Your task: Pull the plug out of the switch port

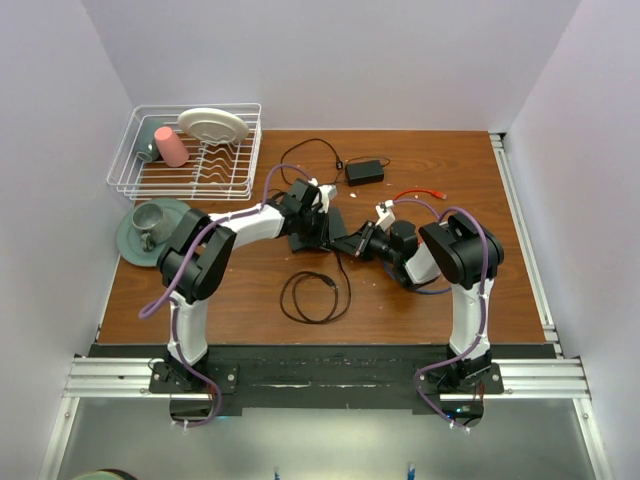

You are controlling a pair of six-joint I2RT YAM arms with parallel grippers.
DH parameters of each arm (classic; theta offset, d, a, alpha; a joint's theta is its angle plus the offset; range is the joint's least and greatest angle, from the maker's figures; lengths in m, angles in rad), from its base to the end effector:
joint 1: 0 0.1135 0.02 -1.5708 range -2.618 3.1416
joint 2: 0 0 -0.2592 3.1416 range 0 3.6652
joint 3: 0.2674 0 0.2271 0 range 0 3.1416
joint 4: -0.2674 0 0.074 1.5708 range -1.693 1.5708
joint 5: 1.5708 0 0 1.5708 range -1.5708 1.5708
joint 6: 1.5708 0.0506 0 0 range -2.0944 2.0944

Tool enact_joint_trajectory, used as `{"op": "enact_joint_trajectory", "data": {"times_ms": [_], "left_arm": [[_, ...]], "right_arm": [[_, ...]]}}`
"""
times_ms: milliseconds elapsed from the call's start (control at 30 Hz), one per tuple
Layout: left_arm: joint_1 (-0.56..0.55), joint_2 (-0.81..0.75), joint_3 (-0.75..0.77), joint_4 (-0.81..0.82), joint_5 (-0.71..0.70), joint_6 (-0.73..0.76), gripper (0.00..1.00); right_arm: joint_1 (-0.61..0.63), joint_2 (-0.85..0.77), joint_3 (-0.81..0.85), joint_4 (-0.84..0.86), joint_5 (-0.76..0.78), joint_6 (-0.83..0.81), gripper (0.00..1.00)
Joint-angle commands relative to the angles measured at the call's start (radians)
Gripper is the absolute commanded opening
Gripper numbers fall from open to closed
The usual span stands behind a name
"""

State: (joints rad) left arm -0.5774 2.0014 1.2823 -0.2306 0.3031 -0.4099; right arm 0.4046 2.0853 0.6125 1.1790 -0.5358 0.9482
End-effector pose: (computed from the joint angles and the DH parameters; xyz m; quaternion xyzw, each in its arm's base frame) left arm 0.3300 -0.2330 0.1505 0.1247 0.9341 -0.2697 0.1979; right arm 0.3035 0.1580 0.0930 0.0559 0.7883 0.5255 0.3151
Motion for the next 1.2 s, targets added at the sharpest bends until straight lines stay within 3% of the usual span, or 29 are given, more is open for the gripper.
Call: {"op": "enact_joint_trajectory", "data": {"times_ms": [0,367,567,667,700,767,800,867,1000,1167], "left_arm": [[0.090,0.016,0.060,0.080,-0.229,0.022,0.06],[0.083,-0.171,-0.047,0.140,-0.300,0.080,0.06],[0.073,-0.221,-0.081,0.166,-0.418,0.114,0.08],[0.057,-0.213,-0.098,0.180,-0.397,0.122,0.24],[0.045,-0.219,-0.110,0.207,-0.388,0.126,0.38],[0.033,-0.227,-0.144,0.249,-0.355,0.128,0.52],[0.025,-0.237,-0.158,0.284,-0.346,0.125,0.73],[0.014,-0.260,-0.208,0.342,-0.335,0.123,1.00],[0.010,-0.293,-0.291,0.431,-0.318,0.118,1.00],[0.010,-0.236,-0.253,0.369,-0.335,0.123,1.00]], "right_arm": [[0.014,0.044,-0.131,-0.248,-0.141,-0.054,0.00],[0.014,0.053,-0.108,-0.248,-0.147,-0.042,0.00],[0.013,0.055,-0.100,-0.251,-0.145,-0.039,0.00],[0.014,0.059,-0.094,-0.257,-0.145,-0.040,0.00],[0.014,0.061,-0.091,-0.257,-0.144,-0.037,0.00],[0.014,0.064,-0.088,-0.257,-0.144,-0.037,0.00],[0.014,0.065,-0.085,-0.259,-0.145,-0.035,0.00],[0.014,0.068,-0.082,-0.262,-0.145,-0.034,0.00],[0.014,0.068,-0.073,-0.271,-0.145,-0.035,0.00],[0.014,0.068,-0.068,-0.280,-0.147,-0.037,0.00]]}}
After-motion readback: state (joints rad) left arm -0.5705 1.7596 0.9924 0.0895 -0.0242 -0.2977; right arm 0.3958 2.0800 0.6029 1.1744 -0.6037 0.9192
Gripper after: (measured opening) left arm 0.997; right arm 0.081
